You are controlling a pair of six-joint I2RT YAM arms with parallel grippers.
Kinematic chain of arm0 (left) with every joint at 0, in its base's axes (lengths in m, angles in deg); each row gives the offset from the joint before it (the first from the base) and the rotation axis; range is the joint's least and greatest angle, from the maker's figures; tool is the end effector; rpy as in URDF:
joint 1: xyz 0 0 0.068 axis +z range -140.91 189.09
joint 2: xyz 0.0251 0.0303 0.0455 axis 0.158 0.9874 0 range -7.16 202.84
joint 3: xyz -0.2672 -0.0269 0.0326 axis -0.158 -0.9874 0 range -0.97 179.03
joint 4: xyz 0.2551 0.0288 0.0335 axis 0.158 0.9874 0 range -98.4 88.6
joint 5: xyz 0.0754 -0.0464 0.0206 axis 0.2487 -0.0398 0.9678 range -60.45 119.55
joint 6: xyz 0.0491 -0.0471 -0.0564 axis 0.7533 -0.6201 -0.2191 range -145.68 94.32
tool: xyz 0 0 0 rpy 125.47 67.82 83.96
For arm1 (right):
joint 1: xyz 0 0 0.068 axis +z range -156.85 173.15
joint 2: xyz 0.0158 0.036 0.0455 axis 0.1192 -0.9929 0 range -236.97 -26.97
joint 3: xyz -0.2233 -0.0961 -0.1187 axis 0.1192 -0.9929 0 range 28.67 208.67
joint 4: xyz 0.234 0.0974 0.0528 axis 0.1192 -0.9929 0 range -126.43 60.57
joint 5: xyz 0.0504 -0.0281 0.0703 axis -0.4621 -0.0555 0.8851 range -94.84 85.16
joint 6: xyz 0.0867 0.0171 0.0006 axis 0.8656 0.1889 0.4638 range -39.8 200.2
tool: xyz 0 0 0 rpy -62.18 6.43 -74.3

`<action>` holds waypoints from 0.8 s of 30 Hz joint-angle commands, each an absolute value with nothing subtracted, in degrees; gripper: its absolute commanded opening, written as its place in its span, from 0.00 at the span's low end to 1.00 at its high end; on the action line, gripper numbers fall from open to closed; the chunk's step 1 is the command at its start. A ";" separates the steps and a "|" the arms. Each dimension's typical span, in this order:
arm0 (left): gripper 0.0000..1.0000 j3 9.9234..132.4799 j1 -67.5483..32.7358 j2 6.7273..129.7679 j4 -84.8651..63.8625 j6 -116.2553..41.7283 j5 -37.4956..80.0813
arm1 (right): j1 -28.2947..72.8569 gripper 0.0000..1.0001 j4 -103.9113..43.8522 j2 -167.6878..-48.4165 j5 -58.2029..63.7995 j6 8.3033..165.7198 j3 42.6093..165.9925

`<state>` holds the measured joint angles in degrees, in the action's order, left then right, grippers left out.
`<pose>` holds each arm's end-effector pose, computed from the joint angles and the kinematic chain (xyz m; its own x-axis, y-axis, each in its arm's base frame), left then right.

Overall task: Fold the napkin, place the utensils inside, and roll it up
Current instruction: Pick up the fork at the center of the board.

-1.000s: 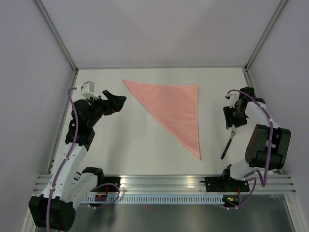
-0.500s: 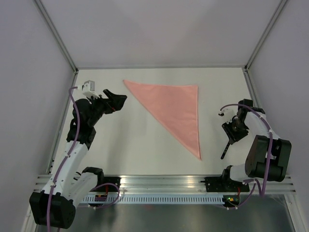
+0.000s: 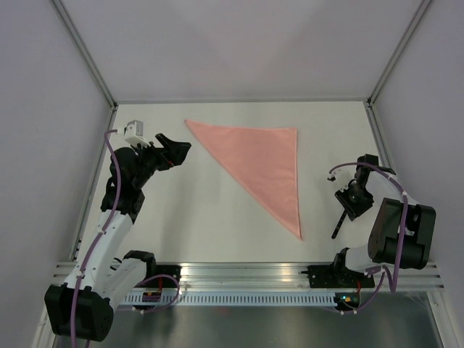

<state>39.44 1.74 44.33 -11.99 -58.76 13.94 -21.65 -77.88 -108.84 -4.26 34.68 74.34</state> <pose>0.2499 -0.0536 0.3111 -0.3200 -0.4887 -0.8116 0.2544 0.7809 -0.5705 0.2208 -0.0575 0.1259 -0.8561 -0.5116 -0.0727 -0.5083 0.8591 -0.0595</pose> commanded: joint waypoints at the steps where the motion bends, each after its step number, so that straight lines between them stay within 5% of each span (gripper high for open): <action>1: 1.00 39.81 1.97 43.91 -14.29 -59.08 13.12 | -21.88 0.38 -77.25 -110.55 -11.08 34.40 74.19; 24: 1.00 40.69 1.97 45.49 -13.93 -58.20 13.91 | -21.88 0.34 -75.84 -123.73 -2.38 41.43 84.38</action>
